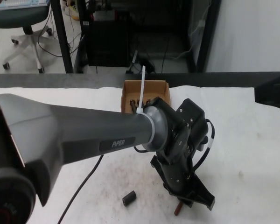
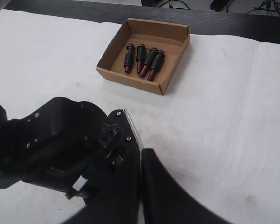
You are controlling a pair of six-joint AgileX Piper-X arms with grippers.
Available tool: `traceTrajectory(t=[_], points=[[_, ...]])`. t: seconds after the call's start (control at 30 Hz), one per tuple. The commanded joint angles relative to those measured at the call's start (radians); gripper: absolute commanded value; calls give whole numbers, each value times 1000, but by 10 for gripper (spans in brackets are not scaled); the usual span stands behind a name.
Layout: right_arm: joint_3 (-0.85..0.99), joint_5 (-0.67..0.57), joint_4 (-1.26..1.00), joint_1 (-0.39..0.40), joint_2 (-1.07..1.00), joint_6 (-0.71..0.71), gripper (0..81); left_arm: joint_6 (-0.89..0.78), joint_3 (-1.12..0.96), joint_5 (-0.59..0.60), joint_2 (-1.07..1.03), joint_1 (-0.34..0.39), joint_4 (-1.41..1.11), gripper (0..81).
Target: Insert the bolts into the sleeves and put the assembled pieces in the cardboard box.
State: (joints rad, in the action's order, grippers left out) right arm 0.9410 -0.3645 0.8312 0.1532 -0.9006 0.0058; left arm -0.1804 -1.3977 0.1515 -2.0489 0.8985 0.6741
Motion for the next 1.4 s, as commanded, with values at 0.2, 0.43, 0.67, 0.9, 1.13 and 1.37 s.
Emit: traceTrajectory(t=[0.2,0.43,0.67,0.9,1.13,1.37], points=[[0,-8,3,-3,8,0,8,1,1,-40,-36,-3,-16,1],[0,-8,16,-3,8,-17,8,-23,-46,-47,-23,-4,-58,3],[0,1,44,-3,8,-53,8,31,-77,-179,91,-32,-33,3],[0,1,39,-3,8,-53,8,180,26,-408,313,-126,33,3],[-7,-26,47,38,-3,-53,8,173,319,-405,656,-351,21,3],[-7,-70,-28,240,-172,0,128,173,607,-192,1089,-445,-65,3]])
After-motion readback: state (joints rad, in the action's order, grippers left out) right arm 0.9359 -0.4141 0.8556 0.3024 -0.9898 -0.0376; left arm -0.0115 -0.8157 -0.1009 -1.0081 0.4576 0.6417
